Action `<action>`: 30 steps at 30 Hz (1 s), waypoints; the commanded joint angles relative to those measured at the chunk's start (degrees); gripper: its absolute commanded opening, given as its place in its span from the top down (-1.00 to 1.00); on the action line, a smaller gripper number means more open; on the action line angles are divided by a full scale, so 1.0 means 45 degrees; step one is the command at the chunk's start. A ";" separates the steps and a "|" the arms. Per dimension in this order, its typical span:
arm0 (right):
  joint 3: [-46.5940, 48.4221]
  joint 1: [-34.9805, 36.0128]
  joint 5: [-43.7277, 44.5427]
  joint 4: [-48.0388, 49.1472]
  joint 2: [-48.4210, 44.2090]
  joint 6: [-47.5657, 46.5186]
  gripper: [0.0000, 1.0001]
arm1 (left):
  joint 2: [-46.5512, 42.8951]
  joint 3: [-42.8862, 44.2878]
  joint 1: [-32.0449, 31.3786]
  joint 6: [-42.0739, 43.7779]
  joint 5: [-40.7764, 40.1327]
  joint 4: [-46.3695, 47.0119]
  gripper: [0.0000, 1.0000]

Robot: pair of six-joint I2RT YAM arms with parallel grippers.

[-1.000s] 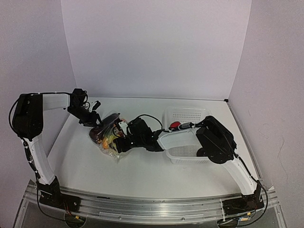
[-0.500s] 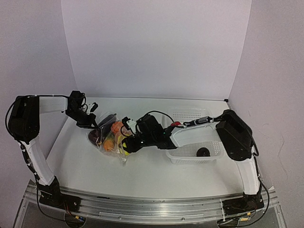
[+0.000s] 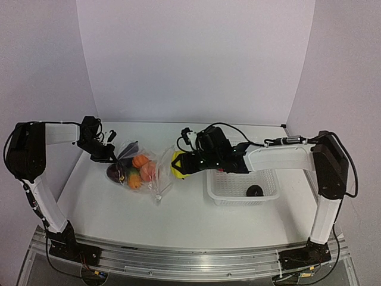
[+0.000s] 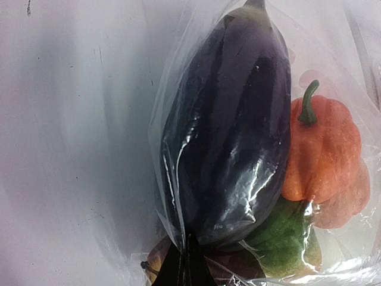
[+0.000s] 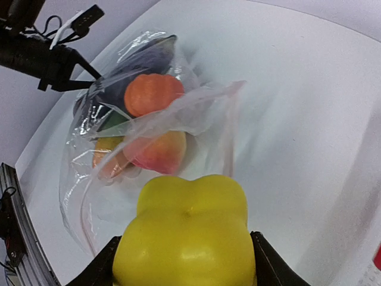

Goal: Open the zip-top bag and remove the fake food

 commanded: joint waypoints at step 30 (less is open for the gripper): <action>0.6437 -0.5305 0.3160 -1.2888 0.0485 -0.0089 -0.83 | -0.0735 -0.1096 0.0178 -0.0456 0.0403 -0.0179 1.00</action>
